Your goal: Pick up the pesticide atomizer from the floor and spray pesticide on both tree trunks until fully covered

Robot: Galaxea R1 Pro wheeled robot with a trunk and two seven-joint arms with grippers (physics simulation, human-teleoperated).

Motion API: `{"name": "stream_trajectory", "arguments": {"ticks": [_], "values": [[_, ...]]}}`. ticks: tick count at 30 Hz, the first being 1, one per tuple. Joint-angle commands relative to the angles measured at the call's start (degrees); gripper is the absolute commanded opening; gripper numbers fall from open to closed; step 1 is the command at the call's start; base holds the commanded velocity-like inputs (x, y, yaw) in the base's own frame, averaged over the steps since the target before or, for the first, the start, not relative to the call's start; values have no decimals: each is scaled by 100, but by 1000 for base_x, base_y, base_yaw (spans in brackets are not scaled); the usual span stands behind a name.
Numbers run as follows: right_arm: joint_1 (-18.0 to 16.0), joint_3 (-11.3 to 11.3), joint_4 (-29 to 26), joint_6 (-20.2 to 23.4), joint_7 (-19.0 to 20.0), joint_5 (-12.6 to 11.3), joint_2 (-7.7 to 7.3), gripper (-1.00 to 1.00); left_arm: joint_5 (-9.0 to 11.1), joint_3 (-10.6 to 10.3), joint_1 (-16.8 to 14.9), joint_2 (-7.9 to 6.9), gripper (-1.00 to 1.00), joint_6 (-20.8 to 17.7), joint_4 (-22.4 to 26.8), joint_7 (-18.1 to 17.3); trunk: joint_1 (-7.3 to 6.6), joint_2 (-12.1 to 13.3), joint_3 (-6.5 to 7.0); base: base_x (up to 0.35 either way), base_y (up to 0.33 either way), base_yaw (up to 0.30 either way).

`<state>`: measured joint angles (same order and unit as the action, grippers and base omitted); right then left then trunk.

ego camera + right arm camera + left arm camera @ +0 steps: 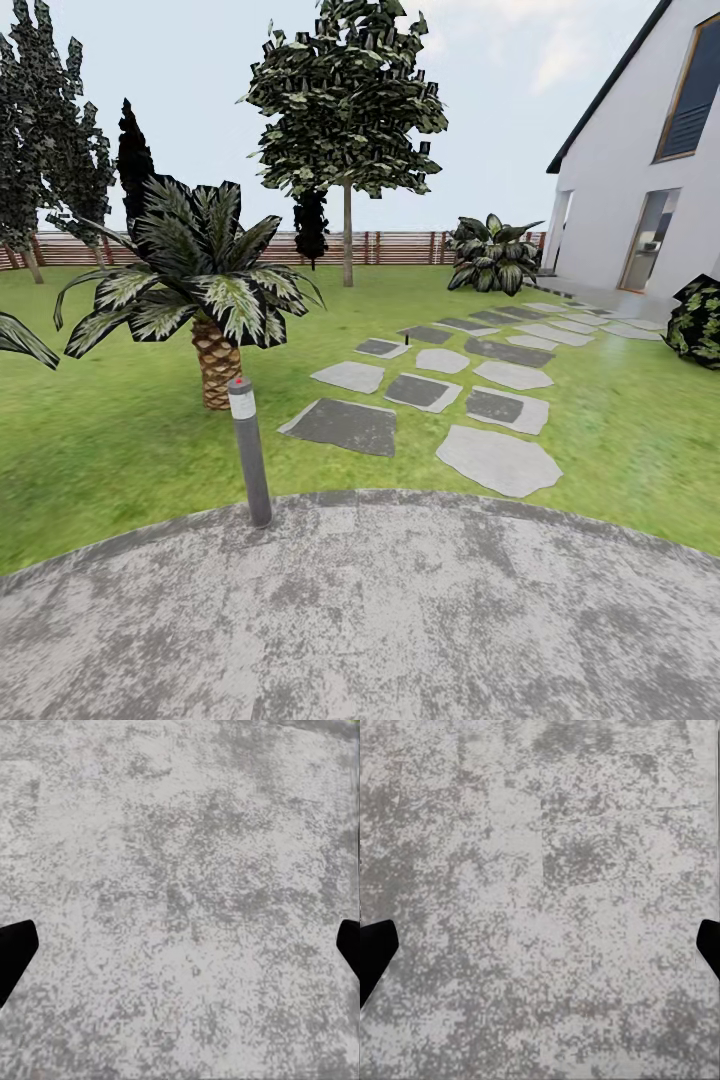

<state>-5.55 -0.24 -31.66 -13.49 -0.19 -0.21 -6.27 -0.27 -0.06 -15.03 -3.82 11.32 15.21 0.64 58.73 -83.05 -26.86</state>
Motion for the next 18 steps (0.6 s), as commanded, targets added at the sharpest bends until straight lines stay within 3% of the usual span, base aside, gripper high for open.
{"name": "stream_trajectory", "arguments": {"ticks": [1,7,13,18], "values": [[-53,-3,-2,-28,6,-4,1,100,0,-1,-34,-1,100,21,-4,7,0,-3,-7,0,0,0],[-216,35,1,-62,47,23,25,100,4,9,-70,-6,100,85,-13,6,0,-3,-7,4,-1,0],[-234,40,9,-66,46,29,45,100,10,14,-68,-24,100,528,-93,14,0,-3,-8,157,-156,-10],[-236,12,12,-58,35,22,39,100,10,15,-70,-31,100,602,-103,15,0,-3,-22,175,-229,-212]]}}
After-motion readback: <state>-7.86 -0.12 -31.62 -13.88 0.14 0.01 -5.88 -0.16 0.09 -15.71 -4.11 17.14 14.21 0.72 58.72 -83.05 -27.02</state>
